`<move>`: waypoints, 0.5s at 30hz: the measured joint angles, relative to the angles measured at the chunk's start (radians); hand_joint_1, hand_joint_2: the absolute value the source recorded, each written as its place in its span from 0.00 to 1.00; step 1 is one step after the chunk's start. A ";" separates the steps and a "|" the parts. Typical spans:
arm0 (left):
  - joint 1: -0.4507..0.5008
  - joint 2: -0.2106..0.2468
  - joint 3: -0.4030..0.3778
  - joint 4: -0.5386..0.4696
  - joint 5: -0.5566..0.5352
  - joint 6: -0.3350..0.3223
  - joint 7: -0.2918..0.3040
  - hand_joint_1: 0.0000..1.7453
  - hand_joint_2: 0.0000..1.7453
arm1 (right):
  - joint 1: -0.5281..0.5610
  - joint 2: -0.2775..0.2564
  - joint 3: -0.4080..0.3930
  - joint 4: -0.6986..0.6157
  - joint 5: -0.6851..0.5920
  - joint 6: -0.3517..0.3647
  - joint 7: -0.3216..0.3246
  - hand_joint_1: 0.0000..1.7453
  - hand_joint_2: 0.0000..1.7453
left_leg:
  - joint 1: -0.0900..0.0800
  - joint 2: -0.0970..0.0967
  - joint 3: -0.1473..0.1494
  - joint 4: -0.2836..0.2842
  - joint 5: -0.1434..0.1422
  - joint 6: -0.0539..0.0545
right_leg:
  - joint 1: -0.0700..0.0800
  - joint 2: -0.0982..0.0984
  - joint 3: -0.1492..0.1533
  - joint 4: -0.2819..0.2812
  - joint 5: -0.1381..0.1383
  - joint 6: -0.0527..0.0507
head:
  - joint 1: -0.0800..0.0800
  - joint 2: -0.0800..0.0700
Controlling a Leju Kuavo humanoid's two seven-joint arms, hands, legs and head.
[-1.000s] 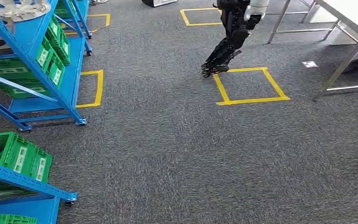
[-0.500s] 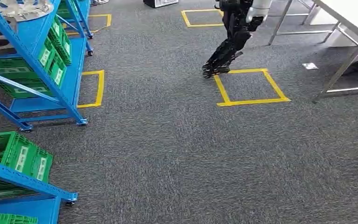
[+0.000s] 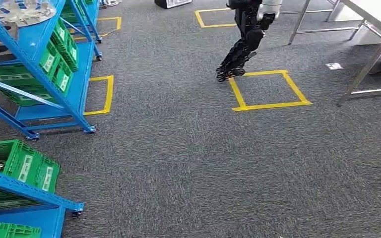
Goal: Take the parts from the cabinet and place them on the table.
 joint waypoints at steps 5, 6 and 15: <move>0.001 0.000 0.000 0.000 0.000 0.000 0.002 0.00 0.00 | 0.001 0.000 0.000 0.000 0.002 0.000 0.000 0.00 0.00 | 0.000 0.000 -0.059 0.217 -0.095 -0.002 | 0.010 -0.010 -0.024 0.002 0.015 -0.009 | 0.000 0.000; 0.001 0.000 0.000 0.000 0.000 0.000 0.002 0.00 0.00 | 0.001 0.000 0.000 0.000 0.003 0.000 0.000 0.00 0.00 | 0.000 0.000 -0.016 0.144 -0.058 0.003 | 0.011 -0.010 -0.028 0.003 0.018 -0.008 | 0.001 0.000; 0.000 -0.001 0.000 0.000 -0.003 0.000 0.002 0.00 0.00 | 0.000 0.000 0.000 0.000 0.004 0.000 0.000 0.00 0.00 | -0.006 0.005 0.090 -0.100 0.034 0.048 | 0.010 -0.004 -0.069 0.052 -0.017 0.030 | 0.004 0.000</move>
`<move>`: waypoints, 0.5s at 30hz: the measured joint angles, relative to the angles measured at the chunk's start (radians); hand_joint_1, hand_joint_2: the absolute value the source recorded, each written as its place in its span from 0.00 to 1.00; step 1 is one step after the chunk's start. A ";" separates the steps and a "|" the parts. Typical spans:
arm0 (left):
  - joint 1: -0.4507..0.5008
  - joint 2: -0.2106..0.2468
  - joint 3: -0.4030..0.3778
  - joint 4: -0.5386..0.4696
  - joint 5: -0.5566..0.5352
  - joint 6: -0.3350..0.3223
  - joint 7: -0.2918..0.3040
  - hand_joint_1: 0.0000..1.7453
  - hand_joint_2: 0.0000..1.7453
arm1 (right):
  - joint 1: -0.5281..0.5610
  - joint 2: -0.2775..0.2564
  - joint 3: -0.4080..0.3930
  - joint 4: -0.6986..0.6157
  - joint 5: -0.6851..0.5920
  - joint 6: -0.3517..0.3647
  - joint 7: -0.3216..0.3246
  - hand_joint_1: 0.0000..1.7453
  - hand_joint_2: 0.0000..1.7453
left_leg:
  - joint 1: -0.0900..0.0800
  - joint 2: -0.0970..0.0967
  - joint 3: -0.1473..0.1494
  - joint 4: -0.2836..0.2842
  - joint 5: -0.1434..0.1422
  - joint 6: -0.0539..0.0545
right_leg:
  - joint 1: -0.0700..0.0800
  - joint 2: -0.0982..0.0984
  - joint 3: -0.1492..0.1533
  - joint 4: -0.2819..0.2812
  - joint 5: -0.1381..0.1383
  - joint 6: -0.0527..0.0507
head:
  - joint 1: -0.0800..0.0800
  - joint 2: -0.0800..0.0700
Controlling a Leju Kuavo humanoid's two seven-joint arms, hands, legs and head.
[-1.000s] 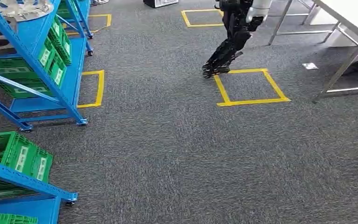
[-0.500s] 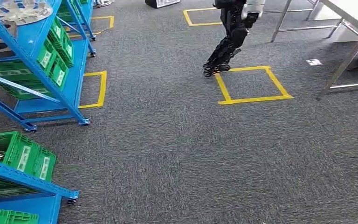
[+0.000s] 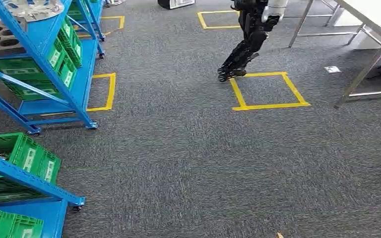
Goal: Take the parts from the cabinet and place them on the table.
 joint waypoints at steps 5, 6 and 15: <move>0.001 0.000 0.000 0.000 0.000 0.000 0.000 0.00 0.00 | 0.002 0.000 0.000 0.000 0.000 0.000 0.002 0.00 0.00 | -0.005 0.002 -0.041 0.005 0.026 0.004 | -0.001 0.002 -0.075 0.252 -0.118 0.010 | 0.000 0.000; 0.000 0.000 0.000 0.000 0.000 0.000 0.000 0.00 0.00 | 0.002 0.000 0.000 0.000 0.000 0.000 0.002 0.00 0.00 | -0.005 0.001 -0.047 0.007 0.029 0.003 | -0.001 0.002 -0.032 0.188 -0.083 0.009 | 0.001 0.000; -0.001 0.001 0.000 0.000 0.000 0.006 0.014 0.00 0.00 | -0.003 0.000 -0.002 0.000 -0.005 0.000 0.004 0.00 0.00 | -0.011 -0.001 -0.062 0.020 0.036 0.025 | 0.005 0.003 0.119 -0.080 -0.020 -0.012 | -0.004 0.000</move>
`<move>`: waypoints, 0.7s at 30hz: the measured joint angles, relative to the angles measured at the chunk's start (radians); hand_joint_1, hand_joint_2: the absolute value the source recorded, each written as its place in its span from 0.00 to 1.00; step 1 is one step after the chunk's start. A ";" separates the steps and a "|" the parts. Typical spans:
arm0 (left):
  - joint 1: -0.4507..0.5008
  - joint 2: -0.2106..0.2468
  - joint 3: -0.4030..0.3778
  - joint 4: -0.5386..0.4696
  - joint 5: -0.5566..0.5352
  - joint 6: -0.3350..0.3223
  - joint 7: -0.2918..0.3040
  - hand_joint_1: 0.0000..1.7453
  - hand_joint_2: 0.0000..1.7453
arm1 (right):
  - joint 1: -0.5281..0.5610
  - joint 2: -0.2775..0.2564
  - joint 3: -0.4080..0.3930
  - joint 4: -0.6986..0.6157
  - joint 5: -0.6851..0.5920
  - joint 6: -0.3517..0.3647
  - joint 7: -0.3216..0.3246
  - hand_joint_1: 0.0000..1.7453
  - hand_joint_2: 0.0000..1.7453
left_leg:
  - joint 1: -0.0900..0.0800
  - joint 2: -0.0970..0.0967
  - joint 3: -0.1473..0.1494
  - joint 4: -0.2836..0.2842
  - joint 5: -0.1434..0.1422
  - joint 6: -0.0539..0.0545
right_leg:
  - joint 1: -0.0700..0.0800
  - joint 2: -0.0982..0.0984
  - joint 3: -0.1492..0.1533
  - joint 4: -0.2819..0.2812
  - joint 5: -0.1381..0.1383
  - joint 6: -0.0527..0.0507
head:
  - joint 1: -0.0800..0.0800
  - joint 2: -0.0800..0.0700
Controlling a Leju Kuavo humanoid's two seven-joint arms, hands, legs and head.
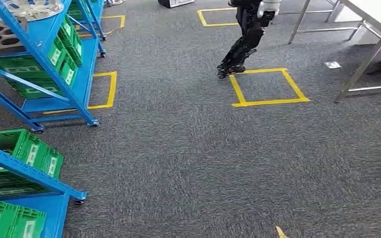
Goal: Take the parts from the cabinet and place them on the table.
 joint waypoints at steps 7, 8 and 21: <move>0.000 0.000 0.000 0.000 -0.003 -0.003 0.000 0.00 0.00 | -0.001 0.000 -0.002 0.000 0.005 -0.002 0.001 0.00 0.00 | 0.006 -0.001 0.000 -0.006 0.021 -0.029 | 0.007 -0.001 -0.005 0.003 0.006 -0.010 | 0.000 0.000; 0.000 0.000 0.000 0.000 -0.003 -0.003 0.000 0.00 0.00 | -0.001 0.000 -0.002 0.000 0.008 -0.003 0.003 0.00 0.00 | 0.007 -0.001 0.000 -0.006 0.020 -0.032 | 0.007 -0.001 -0.005 0.003 0.005 -0.010 | 0.000 0.000; 0.000 -0.001 0.000 0.000 -0.004 -0.005 0.003 0.00 0.00 | -0.002 0.000 -0.002 0.000 0.024 -0.010 0.014 0.00 0.00 | 0.023 -0.038 0.001 -0.053 0.048 -0.035 | -0.022 0.000 -0.128 0.264 -0.114 0.039 | 0.003 0.000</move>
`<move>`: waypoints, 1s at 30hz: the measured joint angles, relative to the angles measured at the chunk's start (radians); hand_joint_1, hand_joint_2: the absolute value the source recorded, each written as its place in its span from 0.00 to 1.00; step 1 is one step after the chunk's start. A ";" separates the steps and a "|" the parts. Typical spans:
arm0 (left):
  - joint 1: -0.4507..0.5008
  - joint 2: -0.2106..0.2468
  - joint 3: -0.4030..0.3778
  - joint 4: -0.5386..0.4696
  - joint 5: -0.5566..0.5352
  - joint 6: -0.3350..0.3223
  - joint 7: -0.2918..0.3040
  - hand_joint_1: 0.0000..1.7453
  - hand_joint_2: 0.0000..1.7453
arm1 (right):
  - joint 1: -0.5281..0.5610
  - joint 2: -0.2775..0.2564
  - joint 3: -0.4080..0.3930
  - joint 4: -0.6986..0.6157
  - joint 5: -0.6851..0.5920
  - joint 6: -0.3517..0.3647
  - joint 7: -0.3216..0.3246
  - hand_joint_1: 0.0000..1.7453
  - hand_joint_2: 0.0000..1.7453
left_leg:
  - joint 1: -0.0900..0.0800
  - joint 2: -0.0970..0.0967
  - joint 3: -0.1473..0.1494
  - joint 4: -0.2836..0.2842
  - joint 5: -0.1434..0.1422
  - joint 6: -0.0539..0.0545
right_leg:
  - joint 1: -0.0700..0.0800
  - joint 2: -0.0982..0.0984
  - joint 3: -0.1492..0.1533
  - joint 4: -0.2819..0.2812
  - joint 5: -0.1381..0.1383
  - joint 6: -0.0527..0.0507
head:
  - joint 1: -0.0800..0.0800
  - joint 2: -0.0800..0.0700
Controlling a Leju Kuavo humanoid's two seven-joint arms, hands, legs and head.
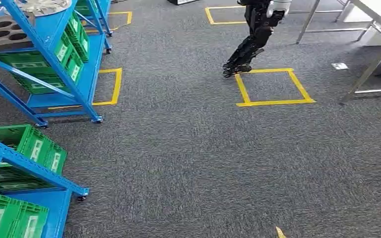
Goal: Take the parts from the cabinet and place them on the table.
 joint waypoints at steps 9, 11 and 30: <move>0.001 0.002 0.000 0.000 -0.008 -0.002 0.011 0.00 0.00 | 0.001 0.002 0.000 0.004 0.006 0.003 0.002 0.00 0.00 | 0.012 -0.029 -0.049 0.079 -0.025 -0.049 | -0.011 0.023 0.109 -0.222 0.105 -0.041 | 0.000 0.000; -0.002 0.003 0.000 0.000 -0.009 -0.004 0.012 0.00 0.00 | 0.003 0.002 0.000 0.004 0.006 0.003 0.001 0.00 0.00 | 0.009 0.023 -0.103 0.212 -0.116 -0.047 | -0.002 -0.004 0.112 -0.222 0.108 -0.050 | -0.007 0.000; -0.003 0.000 0.000 0.000 -0.010 -0.013 0.012 0.00 0.00 | -0.001 0.000 0.003 0.004 0.018 0.010 -0.006 0.00 0.00 | -0.017 -0.002 -0.017 0.076 -0.055 0.016 | 0.012 0.000 -0.058 0.099 -0.026 -0.021 | 0.003 0.000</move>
